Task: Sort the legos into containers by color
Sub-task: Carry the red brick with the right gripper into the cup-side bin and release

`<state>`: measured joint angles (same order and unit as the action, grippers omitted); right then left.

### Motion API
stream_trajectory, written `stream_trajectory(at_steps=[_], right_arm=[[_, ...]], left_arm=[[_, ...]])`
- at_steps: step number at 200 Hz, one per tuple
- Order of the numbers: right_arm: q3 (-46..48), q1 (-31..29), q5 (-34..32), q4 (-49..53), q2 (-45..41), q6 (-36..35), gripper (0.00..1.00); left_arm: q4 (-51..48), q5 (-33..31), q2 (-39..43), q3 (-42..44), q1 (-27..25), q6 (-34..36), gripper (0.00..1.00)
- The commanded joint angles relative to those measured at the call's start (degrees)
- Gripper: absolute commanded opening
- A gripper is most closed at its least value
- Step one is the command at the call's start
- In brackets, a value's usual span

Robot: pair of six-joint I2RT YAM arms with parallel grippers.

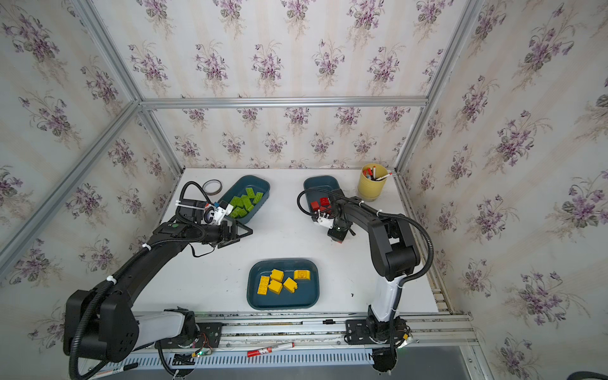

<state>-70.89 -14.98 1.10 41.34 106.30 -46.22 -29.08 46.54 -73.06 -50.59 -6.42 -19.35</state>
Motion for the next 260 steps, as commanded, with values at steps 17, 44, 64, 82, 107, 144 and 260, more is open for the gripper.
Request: stream_trajectory(at_steps=[17,44,64,82,107,144,260], right_arm=[[-3.5,0.0,6.2,3.9,-5.9,5.2,0.26],[-7.7,0.0,9.2,3.4,-8.9,8.4,0.27],[-12.8,0.0,8.9,2.4,-7.1,10.3,0.27],[-18.1,0.1,6.8,1.6,-3.3,11.8,0.27],[-24.7,0.1,5.4,-0.4,2.6,14.5,0.27],[-32.2,0.2,6.9,-3.9,10.9,21.5,0.27],[-38.0,0.3,6.0,-13.7,21.8,33.7,0.51]], left_arm=[[0.4,0.7,0.4,-0.1,0.1,0.9,0.99],[0.4,1.2,0.5,-1.1,0.1,0.5,0.99],[0.5,1.4,0.5,-2.6,0.1,-0.1,0.99],[1.4,1.4,0.5,-3.6,0.1,-1.3,0.99],[5.2,0.1,1.5,-4.1,0.0,-4.2,0.99],[12.2,-1.8,2.0,-3.4,0.0,-8.9,0.99],[20.1,-4.9,2.1,0.2,0.1,-13.5,0.99]])
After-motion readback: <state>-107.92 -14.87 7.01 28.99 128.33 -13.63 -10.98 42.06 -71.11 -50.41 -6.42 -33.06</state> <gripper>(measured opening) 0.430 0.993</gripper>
